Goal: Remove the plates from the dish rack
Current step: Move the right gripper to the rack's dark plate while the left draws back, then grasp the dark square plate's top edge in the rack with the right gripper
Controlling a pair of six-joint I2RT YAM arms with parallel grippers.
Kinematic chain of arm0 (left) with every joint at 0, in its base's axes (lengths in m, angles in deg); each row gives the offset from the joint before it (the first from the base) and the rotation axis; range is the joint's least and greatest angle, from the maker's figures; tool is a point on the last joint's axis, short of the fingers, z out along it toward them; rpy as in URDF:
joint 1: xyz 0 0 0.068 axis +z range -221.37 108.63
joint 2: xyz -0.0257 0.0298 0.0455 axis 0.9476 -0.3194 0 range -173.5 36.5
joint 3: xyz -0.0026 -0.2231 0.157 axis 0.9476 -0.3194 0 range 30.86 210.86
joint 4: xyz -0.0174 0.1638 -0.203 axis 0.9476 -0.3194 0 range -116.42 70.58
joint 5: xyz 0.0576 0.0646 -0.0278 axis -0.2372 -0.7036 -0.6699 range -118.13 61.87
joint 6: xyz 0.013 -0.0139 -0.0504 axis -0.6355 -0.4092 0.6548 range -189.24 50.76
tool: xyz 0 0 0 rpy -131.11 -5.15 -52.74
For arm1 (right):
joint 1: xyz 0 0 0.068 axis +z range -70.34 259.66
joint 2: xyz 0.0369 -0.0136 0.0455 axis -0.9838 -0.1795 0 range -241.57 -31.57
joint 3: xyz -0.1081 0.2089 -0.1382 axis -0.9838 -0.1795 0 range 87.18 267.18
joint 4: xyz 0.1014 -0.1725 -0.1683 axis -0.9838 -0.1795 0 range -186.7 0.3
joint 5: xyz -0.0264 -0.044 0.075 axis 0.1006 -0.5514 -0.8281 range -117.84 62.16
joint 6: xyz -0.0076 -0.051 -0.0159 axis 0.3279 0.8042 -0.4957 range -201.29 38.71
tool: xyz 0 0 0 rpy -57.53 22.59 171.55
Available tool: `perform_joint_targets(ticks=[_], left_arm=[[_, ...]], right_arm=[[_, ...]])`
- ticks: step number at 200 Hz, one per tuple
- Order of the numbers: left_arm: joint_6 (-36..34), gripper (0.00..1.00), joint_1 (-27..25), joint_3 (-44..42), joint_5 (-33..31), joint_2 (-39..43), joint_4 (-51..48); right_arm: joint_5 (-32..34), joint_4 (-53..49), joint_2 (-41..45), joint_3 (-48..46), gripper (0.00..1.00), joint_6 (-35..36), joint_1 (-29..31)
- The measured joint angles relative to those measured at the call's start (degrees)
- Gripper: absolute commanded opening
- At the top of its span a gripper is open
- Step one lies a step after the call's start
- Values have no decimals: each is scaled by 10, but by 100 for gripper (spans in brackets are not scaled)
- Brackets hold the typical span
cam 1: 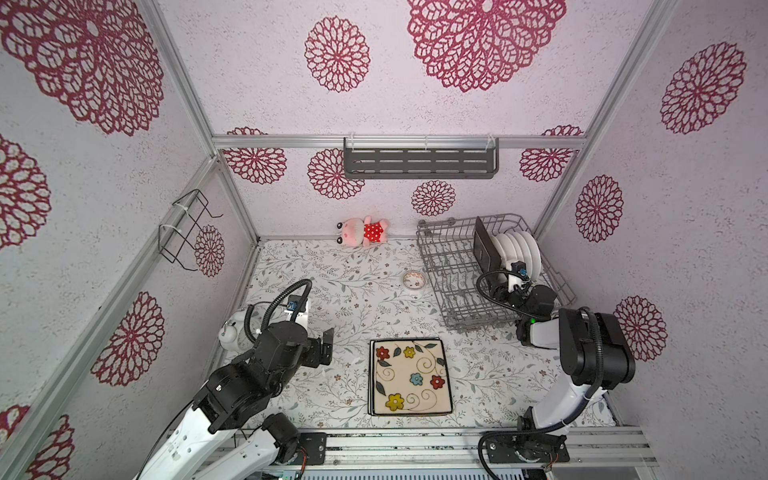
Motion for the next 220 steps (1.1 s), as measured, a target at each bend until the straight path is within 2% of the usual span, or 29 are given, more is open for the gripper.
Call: perform_joint_targets(ticks=[33, 97, 130, 146, 183, 220], left_arm=[[-2, 97, 5, 0, 0, -6, 8], [-6, 98, 14, -3, 3, -19, 18], [-10, 97, 19, -8, 11, -24, 23], [-11, 97, 21, -12, 15, -28, 24], [-12, 97, 24, -28, 23, -30, 24], [-13, 97, 27, -33, 33, -29, 25]], right_arm=[[-5, 1, -19, 24, 60, 9, 6], [-6, 6, -50, 47, 38, 18, 8], [-9, 10, -53, 51, 36, 20, 11], [-11, 13, -54, 52, 30, 23, 13], [-10, 23, -60, 54, 28, 23, 14], [-9, 28, -62, 54, 21, 25, 15]])
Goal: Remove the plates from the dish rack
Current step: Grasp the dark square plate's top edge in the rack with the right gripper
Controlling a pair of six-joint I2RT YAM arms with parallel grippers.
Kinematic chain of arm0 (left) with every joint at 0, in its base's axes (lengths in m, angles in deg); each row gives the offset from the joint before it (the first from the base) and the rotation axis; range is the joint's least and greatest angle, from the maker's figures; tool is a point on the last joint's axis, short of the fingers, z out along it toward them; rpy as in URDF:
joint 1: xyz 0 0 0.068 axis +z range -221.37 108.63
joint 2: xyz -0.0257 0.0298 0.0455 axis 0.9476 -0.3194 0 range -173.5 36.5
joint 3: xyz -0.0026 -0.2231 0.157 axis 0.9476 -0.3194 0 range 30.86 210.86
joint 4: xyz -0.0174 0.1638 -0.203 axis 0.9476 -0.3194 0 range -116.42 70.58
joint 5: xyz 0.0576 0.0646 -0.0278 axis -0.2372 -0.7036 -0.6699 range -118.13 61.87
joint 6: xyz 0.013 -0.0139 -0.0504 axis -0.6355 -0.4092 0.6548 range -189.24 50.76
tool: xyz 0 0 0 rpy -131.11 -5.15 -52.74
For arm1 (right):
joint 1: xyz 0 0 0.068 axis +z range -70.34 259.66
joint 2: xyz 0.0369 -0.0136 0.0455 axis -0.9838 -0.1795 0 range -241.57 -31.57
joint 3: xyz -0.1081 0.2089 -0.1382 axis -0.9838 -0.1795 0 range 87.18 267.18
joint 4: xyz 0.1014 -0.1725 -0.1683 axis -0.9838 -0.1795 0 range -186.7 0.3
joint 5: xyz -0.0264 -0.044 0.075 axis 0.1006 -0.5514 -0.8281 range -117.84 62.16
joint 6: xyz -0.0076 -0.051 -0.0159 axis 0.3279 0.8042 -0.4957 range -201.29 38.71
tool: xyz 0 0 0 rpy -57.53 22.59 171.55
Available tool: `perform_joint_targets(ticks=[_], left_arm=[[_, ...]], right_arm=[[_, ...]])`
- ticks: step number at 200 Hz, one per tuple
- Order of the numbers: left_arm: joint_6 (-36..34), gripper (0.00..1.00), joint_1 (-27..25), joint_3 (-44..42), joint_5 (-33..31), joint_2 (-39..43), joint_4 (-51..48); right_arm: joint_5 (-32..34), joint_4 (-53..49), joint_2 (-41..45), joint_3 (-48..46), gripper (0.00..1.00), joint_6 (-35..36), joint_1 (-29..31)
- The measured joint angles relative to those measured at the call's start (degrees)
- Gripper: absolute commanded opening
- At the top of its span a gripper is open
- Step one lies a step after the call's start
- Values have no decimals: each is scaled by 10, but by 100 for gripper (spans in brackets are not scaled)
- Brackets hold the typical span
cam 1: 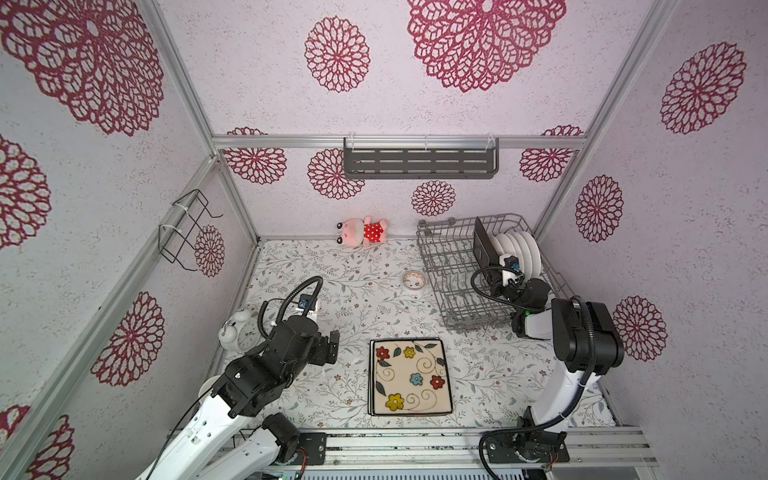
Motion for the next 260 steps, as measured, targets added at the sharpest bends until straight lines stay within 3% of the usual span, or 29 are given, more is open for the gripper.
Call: perform_joint_targets(ticks=[92, 174, 260], left_arm=[[6, 97, 0, -1, 10, 23, 2], [19, 97, 0, -1, 15, 54, 2], [40, 97, 0, 0, 17, 111, -6]], right_arm=[[0, 6, -1, 5, 6, 7, 2], [-2, -33, 21, 5, 0, 20, 2], [-20, -150, 114, 5, 0, 19, 2]])
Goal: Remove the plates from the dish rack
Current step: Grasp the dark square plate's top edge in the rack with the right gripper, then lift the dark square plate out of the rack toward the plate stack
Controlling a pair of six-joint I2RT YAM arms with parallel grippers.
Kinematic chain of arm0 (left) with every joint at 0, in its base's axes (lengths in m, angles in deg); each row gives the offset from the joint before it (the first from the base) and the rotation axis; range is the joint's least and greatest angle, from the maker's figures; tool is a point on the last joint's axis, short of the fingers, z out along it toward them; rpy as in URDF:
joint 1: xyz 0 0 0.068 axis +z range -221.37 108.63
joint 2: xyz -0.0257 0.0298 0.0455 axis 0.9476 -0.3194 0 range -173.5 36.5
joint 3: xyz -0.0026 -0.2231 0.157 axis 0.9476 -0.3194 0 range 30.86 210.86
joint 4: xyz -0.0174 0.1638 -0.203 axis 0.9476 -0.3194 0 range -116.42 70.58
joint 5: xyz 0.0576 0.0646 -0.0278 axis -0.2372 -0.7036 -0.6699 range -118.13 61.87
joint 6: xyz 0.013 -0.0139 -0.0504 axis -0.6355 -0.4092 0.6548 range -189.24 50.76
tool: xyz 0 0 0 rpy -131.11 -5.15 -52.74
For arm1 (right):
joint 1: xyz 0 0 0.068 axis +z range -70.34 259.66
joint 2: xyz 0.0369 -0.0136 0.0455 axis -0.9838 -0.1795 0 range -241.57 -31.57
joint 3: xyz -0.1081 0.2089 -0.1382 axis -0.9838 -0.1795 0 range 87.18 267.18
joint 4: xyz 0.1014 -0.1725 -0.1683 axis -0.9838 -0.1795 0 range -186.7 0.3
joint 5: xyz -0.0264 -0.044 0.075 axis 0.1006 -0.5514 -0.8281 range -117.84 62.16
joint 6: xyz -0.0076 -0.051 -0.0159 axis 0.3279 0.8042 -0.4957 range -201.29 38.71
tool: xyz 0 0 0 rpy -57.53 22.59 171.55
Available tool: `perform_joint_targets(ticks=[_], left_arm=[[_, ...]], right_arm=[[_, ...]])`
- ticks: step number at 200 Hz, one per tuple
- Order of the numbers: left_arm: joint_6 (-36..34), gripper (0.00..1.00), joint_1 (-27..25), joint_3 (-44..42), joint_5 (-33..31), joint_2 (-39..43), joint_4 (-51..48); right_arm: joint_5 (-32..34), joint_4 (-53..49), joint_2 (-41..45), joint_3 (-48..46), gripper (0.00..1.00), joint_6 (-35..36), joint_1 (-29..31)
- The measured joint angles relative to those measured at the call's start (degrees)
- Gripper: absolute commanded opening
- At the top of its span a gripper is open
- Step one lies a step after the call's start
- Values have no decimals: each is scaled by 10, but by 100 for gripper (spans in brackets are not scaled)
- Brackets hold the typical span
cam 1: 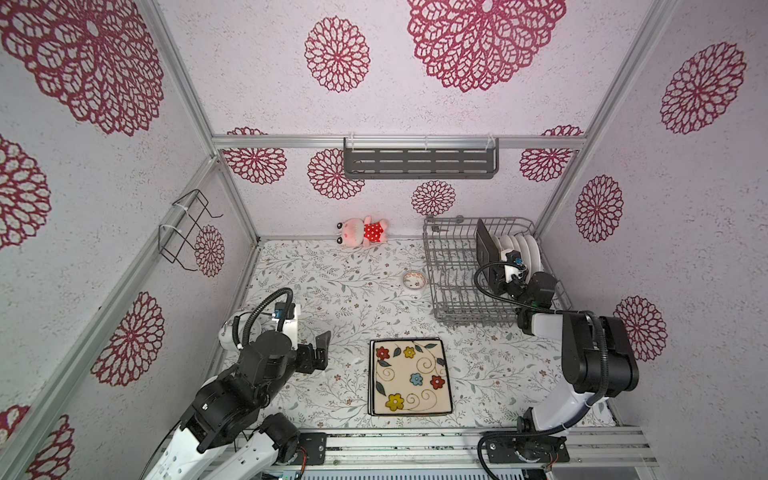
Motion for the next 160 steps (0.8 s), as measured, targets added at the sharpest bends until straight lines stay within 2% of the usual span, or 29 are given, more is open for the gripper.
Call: perform_joint_targets(ticks=[104, 160], left_arm=[[11, 98, 0, 51, -12, 0, -33], [17, 99, 0, 87, -38, -3, -65]], right_arm=[[-9, -131, 138, 0, 0, -5, 27], [-2, -266, 240, 5, 0, 44, 81]])
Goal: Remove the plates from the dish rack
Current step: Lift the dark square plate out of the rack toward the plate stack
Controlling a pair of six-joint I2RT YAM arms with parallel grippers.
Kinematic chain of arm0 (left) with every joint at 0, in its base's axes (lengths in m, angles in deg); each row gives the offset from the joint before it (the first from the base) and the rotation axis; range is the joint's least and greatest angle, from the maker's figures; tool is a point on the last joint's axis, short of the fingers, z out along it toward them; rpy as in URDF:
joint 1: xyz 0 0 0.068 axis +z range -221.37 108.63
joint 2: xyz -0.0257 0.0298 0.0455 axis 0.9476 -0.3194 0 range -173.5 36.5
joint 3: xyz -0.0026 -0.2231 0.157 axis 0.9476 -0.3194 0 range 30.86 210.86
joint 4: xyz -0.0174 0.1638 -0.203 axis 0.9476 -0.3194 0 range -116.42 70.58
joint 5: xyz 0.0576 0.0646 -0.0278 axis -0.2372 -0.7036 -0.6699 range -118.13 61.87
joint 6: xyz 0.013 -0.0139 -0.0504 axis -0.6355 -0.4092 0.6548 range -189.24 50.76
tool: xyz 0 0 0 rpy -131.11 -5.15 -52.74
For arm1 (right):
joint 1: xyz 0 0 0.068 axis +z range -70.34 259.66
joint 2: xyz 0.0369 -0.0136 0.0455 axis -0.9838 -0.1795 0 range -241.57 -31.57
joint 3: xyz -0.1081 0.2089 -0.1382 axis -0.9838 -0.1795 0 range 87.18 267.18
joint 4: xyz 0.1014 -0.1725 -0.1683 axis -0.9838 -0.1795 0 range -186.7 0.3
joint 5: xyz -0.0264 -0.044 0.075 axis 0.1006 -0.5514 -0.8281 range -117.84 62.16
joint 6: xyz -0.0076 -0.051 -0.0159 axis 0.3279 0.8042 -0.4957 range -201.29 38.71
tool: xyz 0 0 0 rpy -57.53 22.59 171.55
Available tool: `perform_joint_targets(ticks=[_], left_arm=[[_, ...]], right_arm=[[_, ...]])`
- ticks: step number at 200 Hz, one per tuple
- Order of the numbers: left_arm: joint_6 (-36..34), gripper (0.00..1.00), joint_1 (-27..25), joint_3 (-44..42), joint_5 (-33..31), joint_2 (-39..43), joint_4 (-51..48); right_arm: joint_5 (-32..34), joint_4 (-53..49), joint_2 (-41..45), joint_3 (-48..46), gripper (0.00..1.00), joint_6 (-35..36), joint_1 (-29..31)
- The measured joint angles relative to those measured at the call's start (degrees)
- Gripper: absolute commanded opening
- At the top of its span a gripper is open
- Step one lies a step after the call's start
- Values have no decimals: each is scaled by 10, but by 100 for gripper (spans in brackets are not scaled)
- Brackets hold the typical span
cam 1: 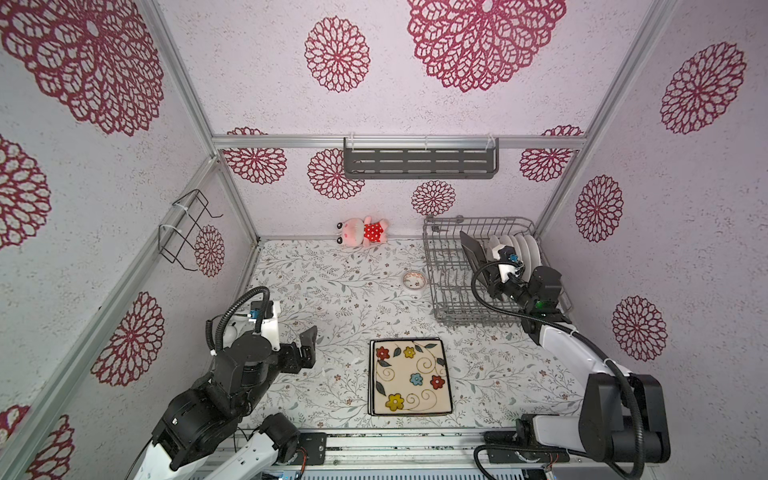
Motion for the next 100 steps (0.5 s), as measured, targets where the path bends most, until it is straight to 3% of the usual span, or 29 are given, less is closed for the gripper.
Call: perform_joint_targets(ticks=[57, 100], left_arm=[[4, 100, 0, 6, 3, -4, -1], [4, 99, 0, 18, 17, -15, 2]], right_arm=[[38, -131, 104, 31, 0, 70, 68], [91, -191, 172, 36, 0, 125, 161]])
